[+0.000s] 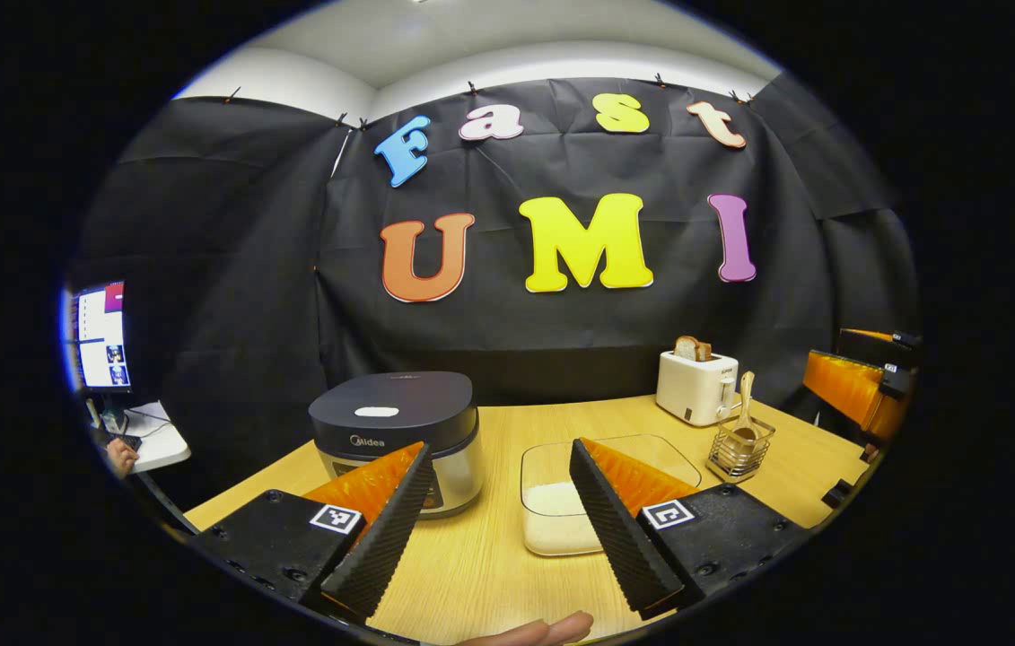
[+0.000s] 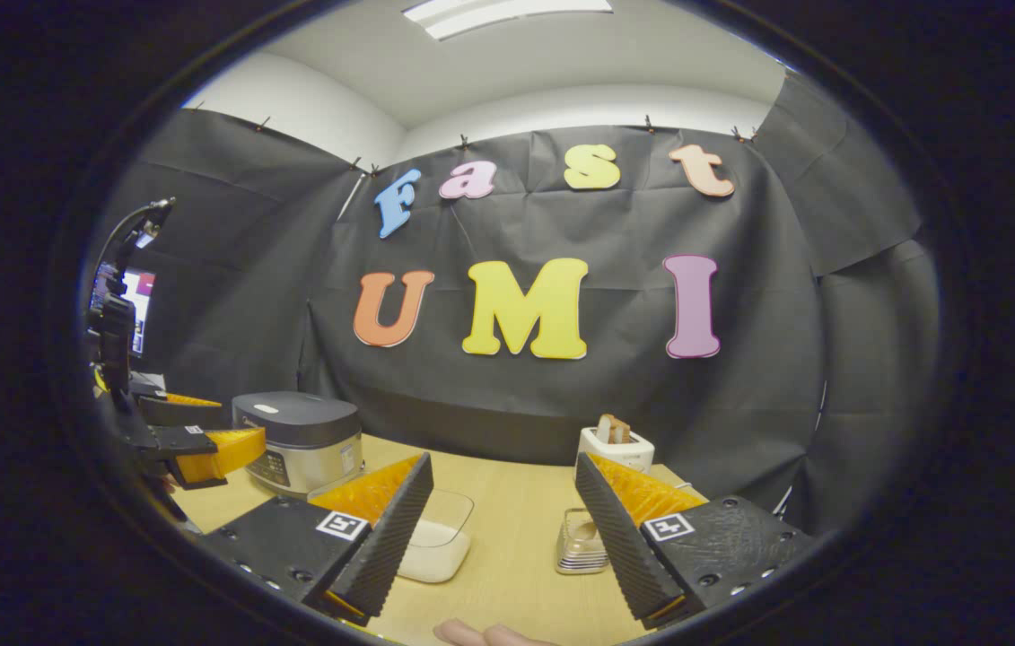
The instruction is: Close the left gripper, press the button to open the rice cooker; take a wooden spoon from the chopstick holder with the right hand, scoop a spoonful of rice and pour it into the rice cooker, then put the wooden spoon back into the chopstick holder.
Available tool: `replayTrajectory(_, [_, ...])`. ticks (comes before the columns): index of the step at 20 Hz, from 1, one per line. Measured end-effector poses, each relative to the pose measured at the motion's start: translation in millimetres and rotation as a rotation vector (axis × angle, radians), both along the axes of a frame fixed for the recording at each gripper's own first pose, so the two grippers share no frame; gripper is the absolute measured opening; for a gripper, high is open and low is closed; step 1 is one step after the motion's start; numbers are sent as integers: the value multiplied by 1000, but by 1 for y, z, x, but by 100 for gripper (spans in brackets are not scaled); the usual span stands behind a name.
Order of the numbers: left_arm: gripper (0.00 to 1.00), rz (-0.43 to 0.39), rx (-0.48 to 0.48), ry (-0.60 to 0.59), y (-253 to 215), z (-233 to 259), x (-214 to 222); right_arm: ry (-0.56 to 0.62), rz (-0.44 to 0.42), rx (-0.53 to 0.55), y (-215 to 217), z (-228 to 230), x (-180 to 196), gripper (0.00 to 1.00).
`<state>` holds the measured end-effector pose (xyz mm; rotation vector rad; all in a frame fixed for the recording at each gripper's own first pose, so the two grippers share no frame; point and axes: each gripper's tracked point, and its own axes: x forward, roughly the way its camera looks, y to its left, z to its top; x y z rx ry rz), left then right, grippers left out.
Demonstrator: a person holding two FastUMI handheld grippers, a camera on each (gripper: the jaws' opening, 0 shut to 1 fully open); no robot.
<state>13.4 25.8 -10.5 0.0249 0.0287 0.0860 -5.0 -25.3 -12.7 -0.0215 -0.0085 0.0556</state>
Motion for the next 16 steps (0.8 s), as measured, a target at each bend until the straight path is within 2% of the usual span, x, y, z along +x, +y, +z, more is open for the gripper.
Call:
replayTrajectory(3, [97, 58, 9, 0, 24, 6, 11, -4, -6, -19, -20, -6, 2, 97])
replayTrajectory(6, [93, 91, -60, 5, 57, 26, 28, -41, -36, -33, -40, -7, 0, 95])
replayTrajectory(9, [72, 106, -107, 24, 92, 40, 56, -50, -32, -47, -41, -16, -1, 95])
replayTrajectory(10, [60, 83, -107, 56, 99, 39, 71, -50, -47, -60, -47, -16, -1, 95])
replayTrajectory(11, [38, 61, -113, 81, 100, 36, 80, -52, -47, -58, -47, -15, -2, 95])
replayTrajectory(12, [30, 52, -130, 109, 103, 30, 90, -53, -48, -53, -48, -17, -3, 97])
replayTrajectory(13, [14, 54, -150, 141, 108, 23, 98, -55, -51, -48, -49, -16, -4, 97])
replayTrajectory(14, [9, 46, -165, 167, 111, 17, 104, -57, -54, -45, -52, -16, -4, 97])
replayTrajectory(15, [0, 41, -173, 198, 112, 11, 110, -60, -57, -43, -54, -16, -5, 97])
replayTrajectory(16, [3, 45, -167, 236, 118, 0, 119, -62, -62, -40, -58, -17, -6, 97])
